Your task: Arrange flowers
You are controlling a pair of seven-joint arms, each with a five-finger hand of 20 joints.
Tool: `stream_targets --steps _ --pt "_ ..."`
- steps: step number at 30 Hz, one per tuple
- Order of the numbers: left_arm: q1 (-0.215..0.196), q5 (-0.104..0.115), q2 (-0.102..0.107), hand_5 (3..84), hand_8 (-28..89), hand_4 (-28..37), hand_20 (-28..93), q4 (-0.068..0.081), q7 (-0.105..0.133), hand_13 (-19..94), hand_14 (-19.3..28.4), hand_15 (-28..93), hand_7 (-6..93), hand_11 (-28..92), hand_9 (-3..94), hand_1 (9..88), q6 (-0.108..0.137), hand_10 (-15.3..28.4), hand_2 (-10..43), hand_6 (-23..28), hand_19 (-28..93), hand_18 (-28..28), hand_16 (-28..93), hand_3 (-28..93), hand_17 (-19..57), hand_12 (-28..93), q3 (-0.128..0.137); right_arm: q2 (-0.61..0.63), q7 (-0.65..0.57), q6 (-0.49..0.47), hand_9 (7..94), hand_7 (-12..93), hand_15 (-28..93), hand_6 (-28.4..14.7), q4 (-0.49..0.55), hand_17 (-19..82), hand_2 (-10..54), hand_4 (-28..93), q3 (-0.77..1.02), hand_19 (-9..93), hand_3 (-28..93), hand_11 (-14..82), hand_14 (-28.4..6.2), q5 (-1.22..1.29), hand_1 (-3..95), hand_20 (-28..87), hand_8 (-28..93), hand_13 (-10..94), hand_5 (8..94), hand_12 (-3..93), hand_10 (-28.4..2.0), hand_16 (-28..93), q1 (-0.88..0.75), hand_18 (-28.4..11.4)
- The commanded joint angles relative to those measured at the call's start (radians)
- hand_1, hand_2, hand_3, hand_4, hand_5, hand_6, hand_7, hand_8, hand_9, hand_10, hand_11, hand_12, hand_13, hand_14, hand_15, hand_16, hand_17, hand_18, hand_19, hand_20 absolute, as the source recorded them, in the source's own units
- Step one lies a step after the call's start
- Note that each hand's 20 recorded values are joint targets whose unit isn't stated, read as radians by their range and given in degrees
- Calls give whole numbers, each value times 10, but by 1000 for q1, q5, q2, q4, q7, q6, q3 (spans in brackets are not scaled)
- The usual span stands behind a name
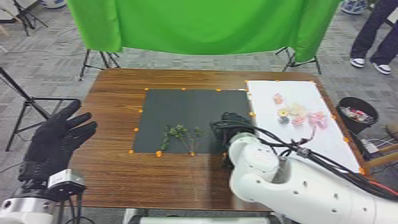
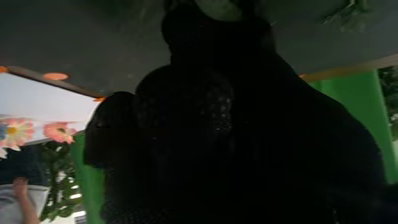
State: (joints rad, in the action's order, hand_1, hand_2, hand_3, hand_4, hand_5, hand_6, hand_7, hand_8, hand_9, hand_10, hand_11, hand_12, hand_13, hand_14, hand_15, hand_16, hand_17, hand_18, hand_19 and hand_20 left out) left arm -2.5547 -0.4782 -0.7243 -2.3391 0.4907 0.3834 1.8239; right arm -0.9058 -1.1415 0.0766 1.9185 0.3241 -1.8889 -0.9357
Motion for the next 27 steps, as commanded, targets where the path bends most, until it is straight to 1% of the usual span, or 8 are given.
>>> stream_targets --steps 1,6,10,13,17,20,24,27 --pt "-15 15 14 358 -73 -197 32 0 11 200 266 542 89 255 305 303 10 191 62 90 520 268 -111 643 -71 116 -3 -13 1 3 937 179 572 -59 12 665 -84 -283 -20 932 764 296 -34 -21 584 292 202 933 845 199 -111 183 -3 -129" --pt "-18 21 21 358 -73 -197 31 1 19 200 266 542 89 255 304 303 15 190 62 90 521 269 -112 645 -71 117 -4 4 -7 32 936 187 555 -55 16 666 -92 -262 -25 932 756 257 -34 -27 562 261 156 929 830 227 -106 185 4 -126" --pt "-20 13 8 358 -72 -197 31 -1 8 200 265 543 89 256 305 302 10 190 63 90 521 268 -112 645 -71 116 -1 17 -11 20 930 194 556 -54 32 663 -95 -251 -10 932 733 255 -35 -1 527 247 139 921 796 236 -113 186 1 -123" --pt "-37 22 16 359 -73 -197 31 -4 24 200 266 543 89 256 304 303 19 190 63 91 521 269 -112 644 -71 117 6 28 -4 15 918 199 563 -59 51 664 -95 -238 -3 932 711 292 -37 -8 498 237 125 916 778 192 -124 179 -6 -119" --pt "-34 3 -1 360 -73 -196 32 -6 0 200 266 544 88 256 305 303 8 191 63 91 523 269 -112 643 -70 116 13 38 -4 26 915 194 564 -60 60 666 -95 -229 -12 932 716 296 -35 -19 465 237 117 916 766 192 -127 177 11 -117" --pt "-41 15 9 360 -72 -196 33 -7 12 200 266 544 89 256 305 303 17 191 64 91 525 269 -112 643 -68 116 11 45 -1 22 913 194 564 -62 68 669 -95 -227 -5 932 729 298 -35 -30 431 236 85 916 753 192 -130 176 13 -115" --pt "-55 16 8 361 -73 -195 33 -11 19 199 266 543 88 256 304 303 20 191 63 92 525 270 -113 644 -69 116 11 63 16 26 902 205 566 -70 98 672 -65 -210 23 932 729 298 -37 -33 382 227 -74 913 725 191 -143 175 -3 -111" --pt "-66 26 10 361 -72 -195 31 -13 36 199 266 543 89 256 303 303 27 191 63 92 524 271 -113 644 -69 116 12 81 50 31 877 191 572 -85 119 669 -52 -207 49 932 716 297 -45 -37 353 220 -85 900 689 191 -154 176 -2 -111"
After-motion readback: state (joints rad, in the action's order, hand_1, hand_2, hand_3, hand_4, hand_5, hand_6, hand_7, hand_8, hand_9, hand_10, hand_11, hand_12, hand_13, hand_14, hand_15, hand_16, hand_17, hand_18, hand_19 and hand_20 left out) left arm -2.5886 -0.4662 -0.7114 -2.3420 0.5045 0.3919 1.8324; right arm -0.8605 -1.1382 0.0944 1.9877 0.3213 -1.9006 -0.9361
